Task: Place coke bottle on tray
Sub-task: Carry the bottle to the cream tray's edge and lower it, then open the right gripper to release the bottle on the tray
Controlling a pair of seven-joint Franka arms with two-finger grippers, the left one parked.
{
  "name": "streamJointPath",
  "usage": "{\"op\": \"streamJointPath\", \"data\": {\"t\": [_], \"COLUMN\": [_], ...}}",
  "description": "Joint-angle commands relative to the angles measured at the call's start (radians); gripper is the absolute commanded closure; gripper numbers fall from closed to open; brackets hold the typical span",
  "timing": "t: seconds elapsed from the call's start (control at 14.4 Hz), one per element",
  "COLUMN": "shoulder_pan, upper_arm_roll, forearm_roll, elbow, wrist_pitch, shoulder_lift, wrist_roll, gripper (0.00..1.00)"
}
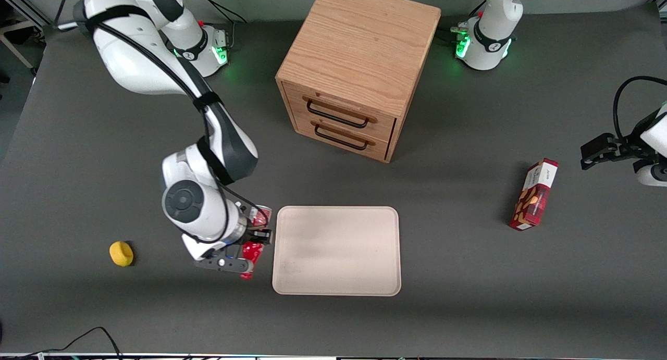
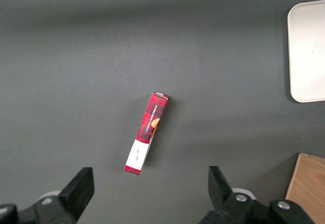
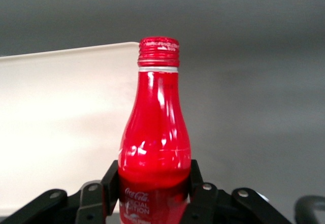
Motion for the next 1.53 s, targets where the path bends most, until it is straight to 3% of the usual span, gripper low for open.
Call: {"op": "streamJointPath", "data": {"t": [0.0, 0.42, 0.7, 1.04, 1.18, 1.46], "shoulder_pan": [0.032, 0.089, 0.093, 0.093, 0.095, 0.101], "upper_arm_roll": [-0.02, -0.06, -0.059, -0.059, -0.06, -0.059], "forearm_roll": [-0.001, -0.004, -0.079, -0.081, -0.087, -0.107], "elbow": [0.065, 0.062, 0.053, 0.055, 0.055, 0.053], "wrist_pitch": [0.097, 0.163, 0.163, 0.188, 0.188, 0.188], "shoulder_lift": [0.095, 0.172, 0.186, 0.204, 0.204, 0.204], "wrist_roll": [-0.022, -0.059, -0.059, -0.086, -0.091, -0.089], "gripper": [1.0, 1.0, 1.0, 1.0, 0.01, 0.0]}}
